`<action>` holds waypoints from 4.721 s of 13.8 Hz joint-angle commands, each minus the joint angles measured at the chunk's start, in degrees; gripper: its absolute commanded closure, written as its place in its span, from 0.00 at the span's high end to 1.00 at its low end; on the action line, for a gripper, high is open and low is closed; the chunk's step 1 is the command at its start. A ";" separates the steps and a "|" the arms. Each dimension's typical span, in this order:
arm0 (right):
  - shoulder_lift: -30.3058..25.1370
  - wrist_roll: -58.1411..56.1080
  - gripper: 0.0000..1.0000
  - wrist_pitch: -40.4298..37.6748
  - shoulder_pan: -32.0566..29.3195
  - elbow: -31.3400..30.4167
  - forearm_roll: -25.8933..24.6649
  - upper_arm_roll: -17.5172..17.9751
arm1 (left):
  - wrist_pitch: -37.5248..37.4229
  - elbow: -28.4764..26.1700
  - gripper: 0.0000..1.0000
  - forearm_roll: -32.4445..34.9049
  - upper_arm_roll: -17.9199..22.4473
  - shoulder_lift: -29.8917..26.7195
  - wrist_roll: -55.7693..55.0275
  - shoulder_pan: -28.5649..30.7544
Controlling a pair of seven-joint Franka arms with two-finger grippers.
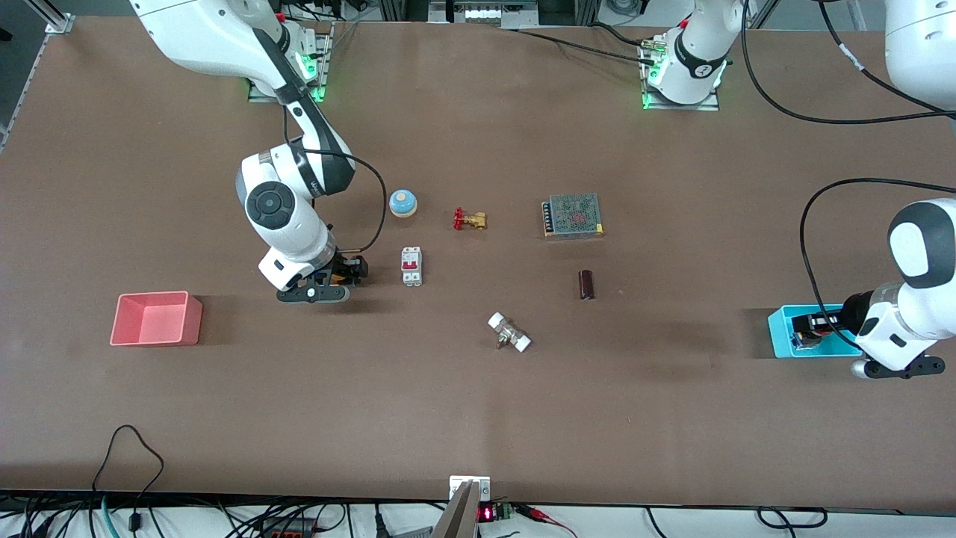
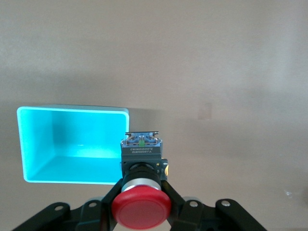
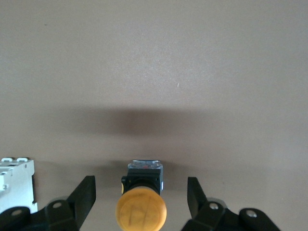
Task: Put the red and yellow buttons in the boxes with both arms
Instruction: 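Lift the yellow button with the right gripper while the left gripper lowers into cyan, then carry the yellow button over the pink box while the left gripper releases the red, then lower the yellow button into the pink box while the left gripper rises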
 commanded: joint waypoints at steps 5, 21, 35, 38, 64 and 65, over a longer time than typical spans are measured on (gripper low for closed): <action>-1.21 -1.77 0.57 0.89 0.26 -1.49 -0.80 -0.25 | -0.50 1.34 0.30 2.18 0.44 2.43 5.16 3.23; -1.12 -3.70 0.21 0.45 0.09 -1.05 -0.71 -0.33 | -5.25 7.84 0.26 2.09 1.05 10.69 5.61 5.79; -16.23 -19.41 0.15 -21.95 -11.94 6.77 0.34 -1.48 | -0.25 7.84 0.28 3.59 1.40 13.59 6.22 5.96; -15.98 -27.24 0.15 -22.58 -17.13 10.10 0.43 -2.35 | -0.15 7.84 0.73 3.33 1.32 13.86 5.70 5.53; 5.29 -51.69 0.15 -6.67 -26.19 15.03 10.62 -9.56 | -14.65 7.93 1.00 3.41 -9.49 -10.40 -6.78 2.28; 5.56 -51.78 0.15 -6.67 -26.19 14.94 10.62 -9.56 | -14.83 7.93 1.00 3.50 -9.49 -10.40 -6.87 1.93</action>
